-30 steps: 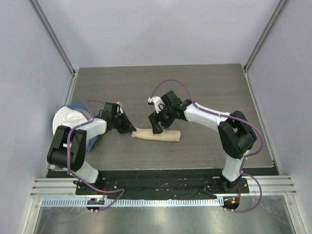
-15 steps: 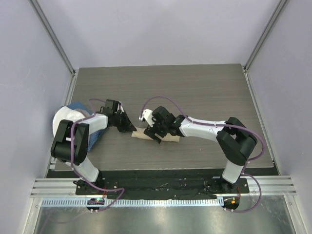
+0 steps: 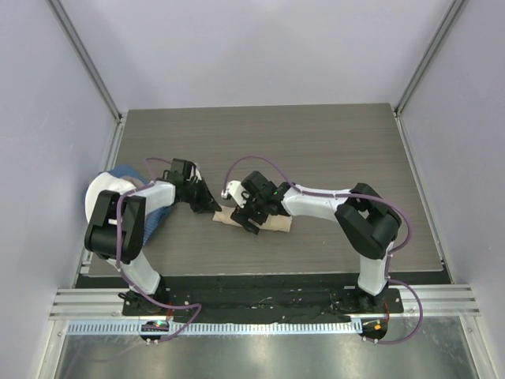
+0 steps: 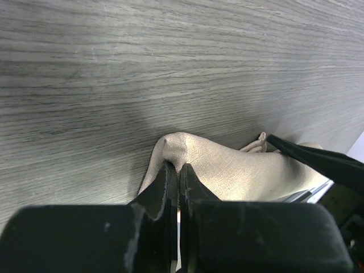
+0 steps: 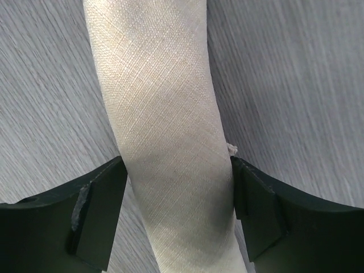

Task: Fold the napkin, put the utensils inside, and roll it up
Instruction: Roll the napkin with the utensil

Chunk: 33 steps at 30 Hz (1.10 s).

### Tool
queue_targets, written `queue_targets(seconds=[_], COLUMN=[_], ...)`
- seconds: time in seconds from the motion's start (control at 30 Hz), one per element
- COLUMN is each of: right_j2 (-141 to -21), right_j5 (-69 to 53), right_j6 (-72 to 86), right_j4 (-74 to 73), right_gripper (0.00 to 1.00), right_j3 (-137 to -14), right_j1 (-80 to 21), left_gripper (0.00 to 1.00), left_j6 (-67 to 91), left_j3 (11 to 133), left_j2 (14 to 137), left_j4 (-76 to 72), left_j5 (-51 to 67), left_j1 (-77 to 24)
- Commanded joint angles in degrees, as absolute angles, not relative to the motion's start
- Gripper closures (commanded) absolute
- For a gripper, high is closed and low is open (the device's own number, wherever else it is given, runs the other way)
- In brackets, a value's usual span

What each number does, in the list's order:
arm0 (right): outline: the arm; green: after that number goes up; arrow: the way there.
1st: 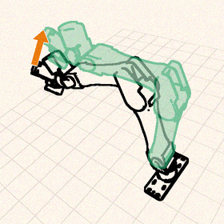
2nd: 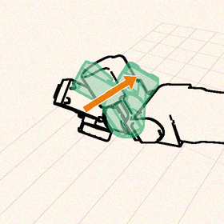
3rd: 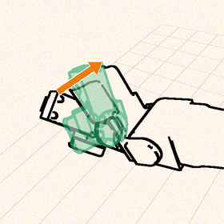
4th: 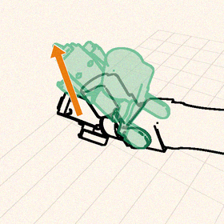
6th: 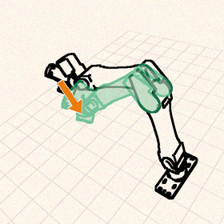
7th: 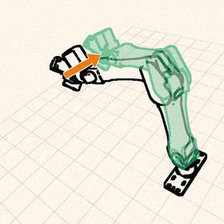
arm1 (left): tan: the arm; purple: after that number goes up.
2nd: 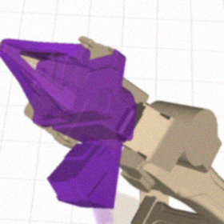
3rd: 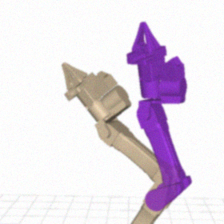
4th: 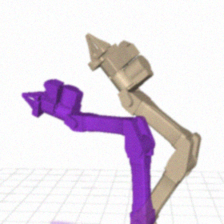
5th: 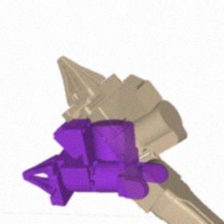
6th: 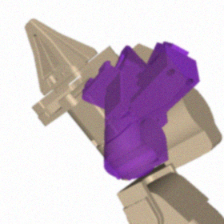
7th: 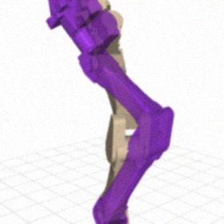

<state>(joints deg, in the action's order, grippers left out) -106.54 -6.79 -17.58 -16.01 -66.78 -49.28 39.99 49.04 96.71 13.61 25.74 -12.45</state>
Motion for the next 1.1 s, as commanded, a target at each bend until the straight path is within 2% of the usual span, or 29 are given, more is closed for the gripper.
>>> queue_targets(seconds=[0.0, 0.07, 0.1, 0.17, 0.2, 0.27, 0.3, 0.4, 0.5, 0.77, 1.07], right_j2=[-109.32, -110.65, -112.05, -113.63, -115.12, -116.71, -117.59, -120.67, -123.83, -131.39, -135.53], right_j5=[-14.31, -18.60, -20.20, -25.54, -27.49, -31.62, -34.77, -39.88, -44.37, -56.33, -56.78], right_j6=[-15.74, -15.21, -15.03, -14.24, -13.98, -12.92, -12.66, -11.87, -10.47, -6.33, -3.16], right_j4=[-21.86, -24.16, -26.35, -28.73, -30.92, -33.04, -34.96, -38.48, -40.77, -43.24, -43.07], right_gripper=[0.24, 0.30, 0.33, 0.42, 0.47, 0.53, 0.57, 0.61, 0.63, 0.64, 0.63], right_j3=[-71.19, -73.21, -73.73, -75.58, -76.19, -78.13, -79.44, -81.73, -83.66, -86.92, -88.51], right_j1=[-46.59, -45.18, -44.65, -43.08, -42.63, -41.05, -40.44, -39.03, -37.80, -34.02, -32.17], left_gripper=[0.98, 0.90, 0.81, 0.71, 0.63, 0.55, 0.48, 0.39, 0.36, 0.36, 0.39], left_j6=[38.58, 38.58, 38.58, 38.50, 38.41, 37.80, 37.62, 36.83, 36.56, 37.62, 39.72], left_j3=[51.06, 51.41, 51.59, 52.03, 52.03, 51.86, 51.68, 50.54, 48.96, 44.30, 41.31], left_j2=[97.03, 96.68, 96.51, 95.89, 95.54, 93.96, 93.43, 89.83, 86.67, 84.20, 84.37], left_j4=[14.06, 13.45, 13.27, 13.36, 13.62, 14.15, 14.50, 14.59, 13.80, 10.55, 3.88], left_j5=[26.28, 26.19, 26.10, 25.58, 25.23, 23.65, 22.69, 18.82, 17.23, 19.51, 23.47], left_j1=[-12.13, -12.13, -12.13, -12.13, -12.13, -12.13, -12.13, -12.22, -12.13, -12.13, -12.30])
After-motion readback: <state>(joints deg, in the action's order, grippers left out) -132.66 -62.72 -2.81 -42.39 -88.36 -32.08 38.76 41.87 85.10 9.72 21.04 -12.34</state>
